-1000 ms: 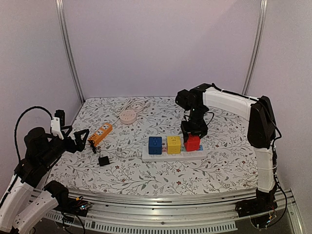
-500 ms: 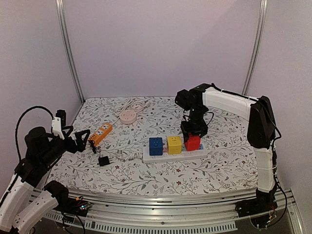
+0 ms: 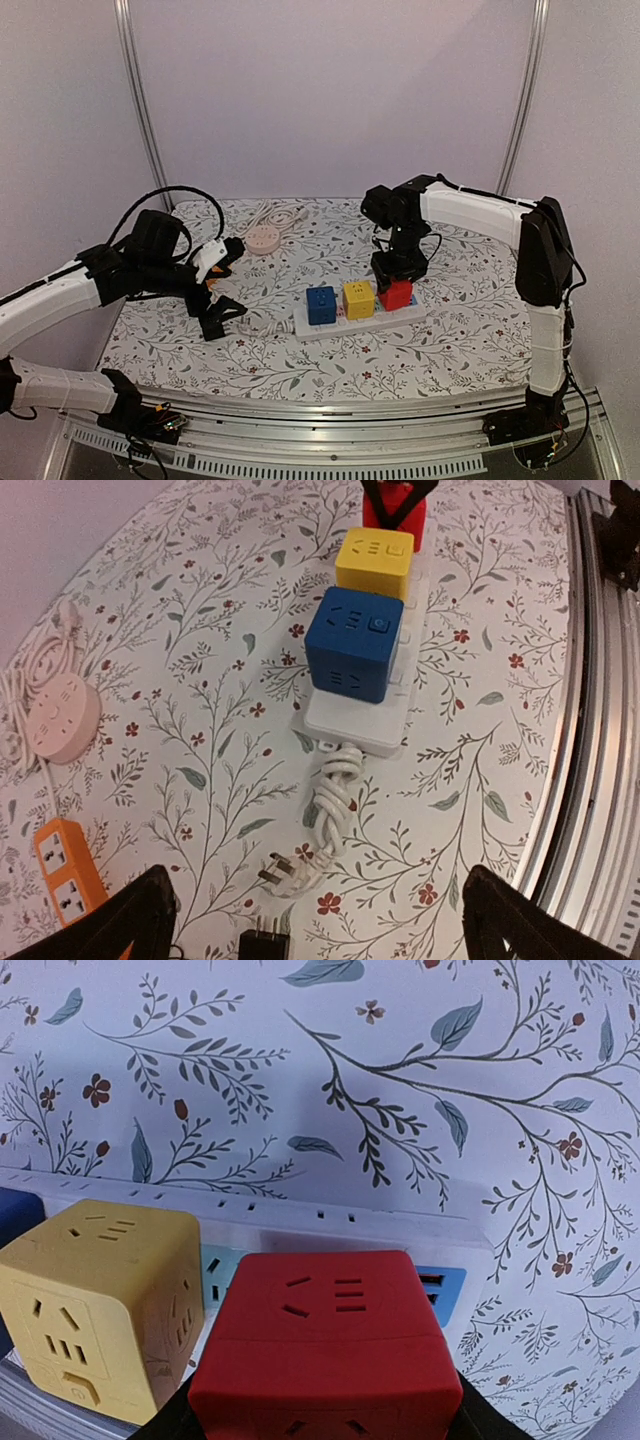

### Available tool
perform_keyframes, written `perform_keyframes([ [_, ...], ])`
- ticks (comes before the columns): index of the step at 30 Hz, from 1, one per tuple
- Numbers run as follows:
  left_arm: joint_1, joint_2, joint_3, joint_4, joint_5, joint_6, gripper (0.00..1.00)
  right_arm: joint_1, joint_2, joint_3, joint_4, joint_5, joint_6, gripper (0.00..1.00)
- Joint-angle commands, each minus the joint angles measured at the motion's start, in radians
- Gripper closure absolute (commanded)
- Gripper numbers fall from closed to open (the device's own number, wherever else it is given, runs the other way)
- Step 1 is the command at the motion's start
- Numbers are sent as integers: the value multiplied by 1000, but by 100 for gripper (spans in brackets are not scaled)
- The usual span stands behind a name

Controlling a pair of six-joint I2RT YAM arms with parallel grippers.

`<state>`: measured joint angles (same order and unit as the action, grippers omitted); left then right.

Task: Insert the plug

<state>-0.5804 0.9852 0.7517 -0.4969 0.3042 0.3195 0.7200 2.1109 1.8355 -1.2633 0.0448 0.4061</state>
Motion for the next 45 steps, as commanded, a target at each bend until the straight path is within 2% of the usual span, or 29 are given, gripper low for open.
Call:
perform_keyframes([
  [1, -56, 196, 176, -62, 62, 176, 0, 12, 48, -163, 38, 36, -29, 100],
  [4, -123, 293, 219, 8, 39, 190, 1, 12, 23, -242, 114, 7, -30, 100],
  [7, -143, 367, 220, 91, 77, 153, 0, 13, 0, -324, 167, 27, -25, 100],
  [11, -195, 435, 226, 151, 42, 195, 0, 19, 44, -236, 114, 57, -29, 100],
  [14, -199, 470, 237, 189, 45, 190, 0, 27, 68, -236, 122, 59, -28, 100],
  [21, -203, 518, 218, 220, 54, 233, 1, 30, 119, -344, 170, 36, 3, 100],
  [27, -203, 560, 228, 260, 62, 181, 1, 16, 120, -385, 228, -28, 9, 100],
  [30, -207, 561, 232, 275, 58, 190, 1, 1, 136, -378, 204, 51, 4, 100],
  [33, -211, 558, 229, 283, 49, 184, 0, -10, 156, -370, 205, -14, 6, 100],
  [37, -216, 557, 218, 295, 47, 181, 1, -13, 237, -243, 109, 23, 1, 100],
  [42, -217, 532, 206, 296, 40, 179, 1, -26, 211, -358, 182, -10, 36, 100],
  [45, -218, 527, 190, 310, 40, 181, 0, -17, 226, -348, 159, 12, 36, 100],
])
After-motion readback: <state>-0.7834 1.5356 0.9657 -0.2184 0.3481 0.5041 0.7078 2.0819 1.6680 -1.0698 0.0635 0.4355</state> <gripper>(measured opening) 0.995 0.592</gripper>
